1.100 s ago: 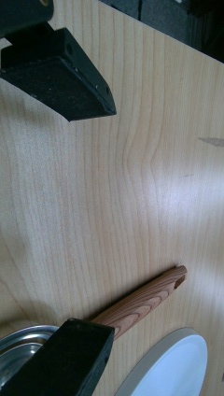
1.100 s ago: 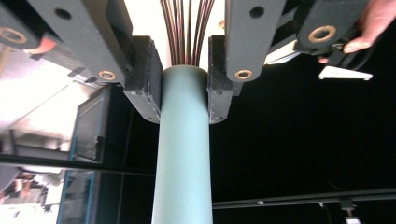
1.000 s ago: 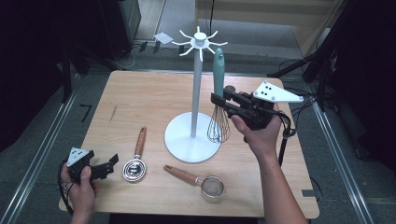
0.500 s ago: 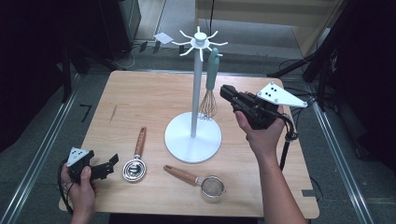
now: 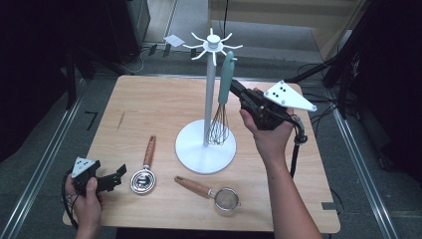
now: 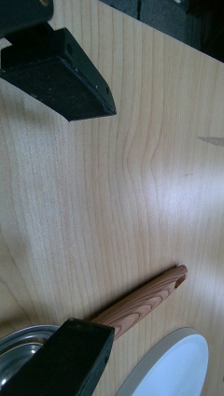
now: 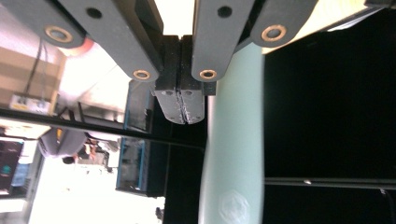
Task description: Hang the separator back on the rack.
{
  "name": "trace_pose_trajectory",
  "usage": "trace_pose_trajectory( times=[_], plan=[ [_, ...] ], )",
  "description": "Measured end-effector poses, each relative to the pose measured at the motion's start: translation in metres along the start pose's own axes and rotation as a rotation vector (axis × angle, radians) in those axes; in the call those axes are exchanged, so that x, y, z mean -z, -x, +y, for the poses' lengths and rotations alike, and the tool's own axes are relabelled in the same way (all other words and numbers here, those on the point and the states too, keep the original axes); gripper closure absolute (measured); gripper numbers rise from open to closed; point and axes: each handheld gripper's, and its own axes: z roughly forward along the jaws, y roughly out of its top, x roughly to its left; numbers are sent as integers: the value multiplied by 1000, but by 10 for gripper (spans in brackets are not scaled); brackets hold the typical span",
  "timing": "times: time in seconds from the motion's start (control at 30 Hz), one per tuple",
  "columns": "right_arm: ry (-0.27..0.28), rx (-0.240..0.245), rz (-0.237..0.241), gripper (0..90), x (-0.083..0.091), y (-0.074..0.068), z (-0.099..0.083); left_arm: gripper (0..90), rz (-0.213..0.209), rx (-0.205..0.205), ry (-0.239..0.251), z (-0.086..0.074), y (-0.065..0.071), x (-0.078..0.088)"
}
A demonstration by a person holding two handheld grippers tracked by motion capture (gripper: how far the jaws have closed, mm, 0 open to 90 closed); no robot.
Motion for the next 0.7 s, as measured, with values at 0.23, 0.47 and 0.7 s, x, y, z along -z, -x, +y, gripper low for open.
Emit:
trace_pose_trajectory(
  times=[0.23, 0.47, 0.7],
  plan=[
    [4, 8, 16, 900, -9, -6, 9, 0, -3, 4, 1, 0, 0, 0],
    [5, 10, 16, 900, -10, -10, 10, 0, -4, 4, 1, 0, 0, 0],
    [2, 15, 16, 900, -8, -18, 10, 0, -2, 3, 1, 0, 0, 0]
  ],
)
